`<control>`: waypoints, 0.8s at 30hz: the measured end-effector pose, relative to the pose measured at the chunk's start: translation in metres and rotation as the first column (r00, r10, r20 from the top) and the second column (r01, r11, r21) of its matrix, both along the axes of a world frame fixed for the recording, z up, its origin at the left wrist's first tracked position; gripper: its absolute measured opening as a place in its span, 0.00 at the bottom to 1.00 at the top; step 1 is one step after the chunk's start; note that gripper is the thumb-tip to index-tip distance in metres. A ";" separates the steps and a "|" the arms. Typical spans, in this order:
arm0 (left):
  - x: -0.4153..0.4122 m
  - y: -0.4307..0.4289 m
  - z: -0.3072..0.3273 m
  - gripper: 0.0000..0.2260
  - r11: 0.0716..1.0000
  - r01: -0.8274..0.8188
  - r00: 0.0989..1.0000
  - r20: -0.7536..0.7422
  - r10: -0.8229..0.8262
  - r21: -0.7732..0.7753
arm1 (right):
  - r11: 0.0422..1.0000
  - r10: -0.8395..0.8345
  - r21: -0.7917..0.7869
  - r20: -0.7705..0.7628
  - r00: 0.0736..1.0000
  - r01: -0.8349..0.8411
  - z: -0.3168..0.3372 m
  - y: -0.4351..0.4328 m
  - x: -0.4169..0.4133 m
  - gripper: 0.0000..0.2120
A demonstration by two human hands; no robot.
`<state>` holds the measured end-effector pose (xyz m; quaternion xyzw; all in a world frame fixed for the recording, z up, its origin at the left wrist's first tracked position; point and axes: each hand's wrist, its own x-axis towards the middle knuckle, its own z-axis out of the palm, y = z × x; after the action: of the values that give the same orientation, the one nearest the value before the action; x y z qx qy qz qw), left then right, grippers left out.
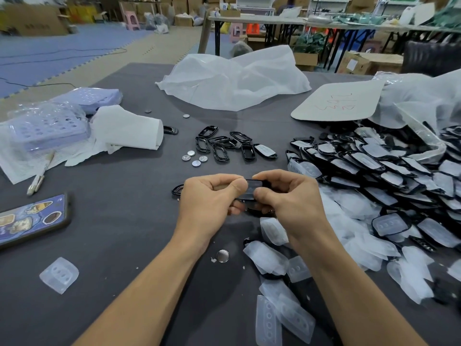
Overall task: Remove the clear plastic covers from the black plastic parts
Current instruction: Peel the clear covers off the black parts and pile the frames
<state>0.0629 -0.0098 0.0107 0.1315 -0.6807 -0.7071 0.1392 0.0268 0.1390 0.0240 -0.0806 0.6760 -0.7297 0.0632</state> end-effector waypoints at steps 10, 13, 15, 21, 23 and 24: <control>-0.002 -0.004 0.001 0.04 0.999 -0.001 0.995 0.104 -0.004 0.052 | 0.804 0.094 0.573 -0.387 0.917 0.160 0.001 0.005 0.003 0.18; -0.002 -0.003 -0.001 0.06 1.000 0.008 0.996 0.090 -0.010 0.022 | 0.759 0.113 0.624 -0.407 0.906 0.186 0.003 0.009 0.002 0.18; -0.002 -0.005 -0.003 0.07 0.997 -0.038 0.997 0.060 0.042 -0.063 | 0.729 0.113 0.653 -0.410 0.905 0.205 0.005 0.018 -0.005 0.19; -0.006 -0.032 -0.001 0.07 0.853 -0.319 0.934 0.017 0.357 -0.412 | 0.370 -0.378 0.696 -0.492 0.784 0.615 0.013 0.064 -0.036 0.46; -0.006 -0.045 0.001 0.09 0.724 -0.363 0.886 0.023 0.463 -0.587 | 0.334 -0.307 0.752 -0.484 0.820 0.569 0.008 0.055 -0.033 0.50; -0.006 -0.050 0.002 0.10 0.665 -0.335 0.871 0.050 0.489 -0.667 | 0.349 -0.257 0.758 -0.488 0.834 0.551 0.004 0.046 -0.030 0.48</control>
<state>0.0570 -0.0599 0.0125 0.3064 -0.8426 -0.3622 0.2547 -0.0028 0.1850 0.0279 0.0319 0.9502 -0.2475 -0.1865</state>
